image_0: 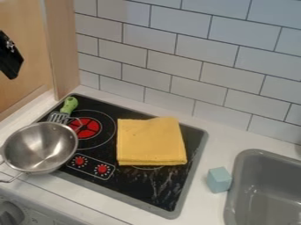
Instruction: Move the yellow cloth to the upper part of the left burner
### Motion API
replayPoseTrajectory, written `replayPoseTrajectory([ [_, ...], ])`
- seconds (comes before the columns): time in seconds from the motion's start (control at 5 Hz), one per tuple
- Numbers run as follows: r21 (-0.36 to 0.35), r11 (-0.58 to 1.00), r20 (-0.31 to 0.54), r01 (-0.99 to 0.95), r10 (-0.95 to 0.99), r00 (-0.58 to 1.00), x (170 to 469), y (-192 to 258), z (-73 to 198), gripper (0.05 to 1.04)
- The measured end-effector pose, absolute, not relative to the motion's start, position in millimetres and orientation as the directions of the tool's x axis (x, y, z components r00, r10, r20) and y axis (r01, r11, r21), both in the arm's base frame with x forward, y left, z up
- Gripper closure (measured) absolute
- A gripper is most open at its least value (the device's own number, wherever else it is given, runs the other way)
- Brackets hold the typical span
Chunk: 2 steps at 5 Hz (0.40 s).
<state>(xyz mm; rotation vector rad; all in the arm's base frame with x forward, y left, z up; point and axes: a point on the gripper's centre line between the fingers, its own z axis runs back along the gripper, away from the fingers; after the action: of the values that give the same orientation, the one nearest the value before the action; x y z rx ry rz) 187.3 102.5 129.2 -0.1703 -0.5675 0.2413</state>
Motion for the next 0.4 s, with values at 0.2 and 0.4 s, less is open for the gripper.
replayPoseTrajectory([
  [0.2, -0.246, 0.952, 0.487, -0.184, 0.285, 0.826, 183.7, 96.9, 121.3, 0.084],
  [0.4, -0.266, 0.95, 0.485, -0.164, 0.279, 0.829, 188.7, 86.4, 122.6, 0.084],
])
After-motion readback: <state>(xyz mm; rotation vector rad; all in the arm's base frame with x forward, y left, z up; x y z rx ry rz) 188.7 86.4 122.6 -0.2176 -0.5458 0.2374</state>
